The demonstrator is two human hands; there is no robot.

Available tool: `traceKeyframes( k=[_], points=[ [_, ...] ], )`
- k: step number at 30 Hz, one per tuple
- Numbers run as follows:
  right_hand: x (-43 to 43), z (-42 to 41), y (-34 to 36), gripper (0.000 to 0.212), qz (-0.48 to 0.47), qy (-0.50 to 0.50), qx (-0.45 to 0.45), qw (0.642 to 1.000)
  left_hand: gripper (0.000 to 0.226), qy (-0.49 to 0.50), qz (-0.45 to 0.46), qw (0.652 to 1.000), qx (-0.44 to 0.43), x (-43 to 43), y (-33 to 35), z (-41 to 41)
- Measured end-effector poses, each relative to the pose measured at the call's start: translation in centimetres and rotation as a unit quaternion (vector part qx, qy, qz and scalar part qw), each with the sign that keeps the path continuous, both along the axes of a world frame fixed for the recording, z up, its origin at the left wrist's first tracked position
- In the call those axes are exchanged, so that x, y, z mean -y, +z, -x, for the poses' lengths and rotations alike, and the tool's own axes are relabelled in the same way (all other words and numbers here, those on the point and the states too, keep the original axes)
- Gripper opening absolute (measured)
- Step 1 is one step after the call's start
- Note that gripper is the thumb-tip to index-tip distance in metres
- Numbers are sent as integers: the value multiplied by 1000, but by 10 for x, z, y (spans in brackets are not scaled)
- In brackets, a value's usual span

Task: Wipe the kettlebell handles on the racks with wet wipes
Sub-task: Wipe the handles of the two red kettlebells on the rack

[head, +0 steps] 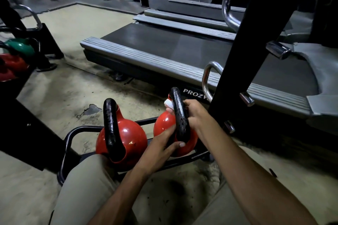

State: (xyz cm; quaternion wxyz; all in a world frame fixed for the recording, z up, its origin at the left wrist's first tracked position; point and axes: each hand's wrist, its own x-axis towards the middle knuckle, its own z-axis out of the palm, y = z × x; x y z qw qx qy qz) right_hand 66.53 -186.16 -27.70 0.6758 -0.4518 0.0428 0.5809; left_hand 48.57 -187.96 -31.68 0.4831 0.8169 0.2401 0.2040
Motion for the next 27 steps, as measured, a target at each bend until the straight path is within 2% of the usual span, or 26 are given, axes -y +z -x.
traceKeyframes(
  k=[2, 3, 4, 5, 7, 9, 10, 11, 13, 14, 15, 16, 17, 18, 21, 22, 24, 27],
  points=[
    [0, 6, 1, 29, -7, -27, 75, 997, 57, 3, 4, 1000, 3, 1, 0, 0],
    [-1, 8, 0, 24, 8, -60, 178, 982, 57, 3, 8, 1000, 6, 0, 0, 0],
    [-2, 8, -1, 22, 38, -86, 319, 943, 57, 2, 12, 1000, 9, 0, 0, 1],
    [-4, 7, -2, 20, 64, -92, 453, 884, 58, 2, 16, 1000, 10, 0, 0, 0],
    [-8, 4, 4, 9, 73, -55, 648, 757, 62, 4, 24, 1000, 6, 0, 1, 1],
    [-14, 0, 14, 4, 38, 9, 784, 620, 64, 9, 27, 1000, 1, -1, 1, 1],
    [-16, 2, 22, 6, 28, 80, 835, 543, 63, 9, 28, 1000, 1, -1, 0, 1],
    [-17, 6, 31, 9, 35, 174, 878, 444, 62, 8, 27, 1000, 2, -1, -2, 1],
    [-15, 20, 49, 16, 57, 332, 917, 213, 62, 8, 31, 1000, 2, -2, -5, 1],
    [-10, 26, 54, 17, 60, 368, 918, 133, 63, 7, 33, 999, 1, -2, -6, 1],
    [-5, 30, 54, 17, 60, 381, 919, 82, 64, 6, 34, 999, 1, -2, -6, 2],
    [1, 29, 51, 17, 54, 377, 922, 65, 64, 4, 36, 999, 3, -1, -7, 2],
    [6, 25, 47, 18, 41, 364, 927, 84, 64, 1, 36, 999, 4, -1, -6, 2],
    [12, 17, 39, 20, 23, 338, 930, 144, 64, -2, 35, 999, 7, -1, -6, 2],
    [32, 4, 11, 28, -56, 157, 885, 436, 81, -2, 30, 1000, 8, -4, -3, -1],
    [37, 6, 3, 26, -72, 78, 847, 520, 90, 2, 34, 999, 4, -5, -2, -2],
    [42, 17, -11, 24, -54, -25, 755, 653, 102, 2, 28, 1000, -2, -6, -2, -2],
    [33, 21, -14, 17, -49, -75, 551, 829, 105, 0, 0, 1000, 0, -6, -4, -2]
  ],
)
